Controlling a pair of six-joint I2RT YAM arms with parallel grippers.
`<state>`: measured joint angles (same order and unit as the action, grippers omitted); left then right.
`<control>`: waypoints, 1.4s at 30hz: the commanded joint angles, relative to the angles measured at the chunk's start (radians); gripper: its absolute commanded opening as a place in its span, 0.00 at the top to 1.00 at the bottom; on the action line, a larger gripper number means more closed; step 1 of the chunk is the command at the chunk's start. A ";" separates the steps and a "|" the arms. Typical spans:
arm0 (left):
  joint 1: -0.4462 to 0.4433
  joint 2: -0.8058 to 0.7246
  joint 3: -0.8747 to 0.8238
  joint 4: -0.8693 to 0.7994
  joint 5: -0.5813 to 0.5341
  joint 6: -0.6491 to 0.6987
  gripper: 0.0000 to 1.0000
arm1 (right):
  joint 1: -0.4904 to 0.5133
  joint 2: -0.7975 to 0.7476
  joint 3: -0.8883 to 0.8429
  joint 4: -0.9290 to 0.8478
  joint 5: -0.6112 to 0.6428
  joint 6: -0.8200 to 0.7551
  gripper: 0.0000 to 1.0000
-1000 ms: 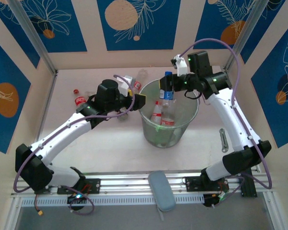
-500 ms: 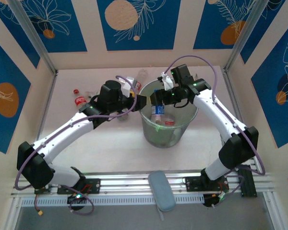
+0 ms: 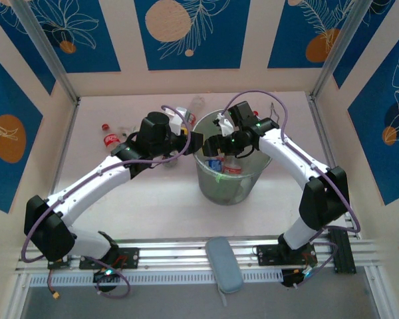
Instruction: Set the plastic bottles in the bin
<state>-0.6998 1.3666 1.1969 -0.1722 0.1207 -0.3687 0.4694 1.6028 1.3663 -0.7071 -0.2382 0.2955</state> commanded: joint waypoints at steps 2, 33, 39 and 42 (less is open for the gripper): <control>-0.013 -0.006 -0.002 0.014 -0.018 -0.004 0.40 | 0.003 -0.029 0.016 0.003 0.001 -0.001 0.21; 0.175 -0.239 -0.045 -0.201 -0.211 -0.002 0.10 | -0.102 -0.292 0.112 -0.055 0.073 -0.022 0.19; 0.444 -0.241 -0.177 -0.212 -0.225 -0.123 0.07 | -0.110 -0.381 0.071 0.052 0.042 0.005 0.19; 0.535 -0.196 -0.250 -0.156 -0.236 -0.163 0.06 | -0.121 -0.413 0.065 0.066 0.055 -0.001 0.19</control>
<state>-0.2214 1.1389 1.0016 -0.3328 -0.0902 -0.4656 0.3588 1.2274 1.4437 -0.6907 -0.1646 0.2859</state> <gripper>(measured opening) 0.937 0.812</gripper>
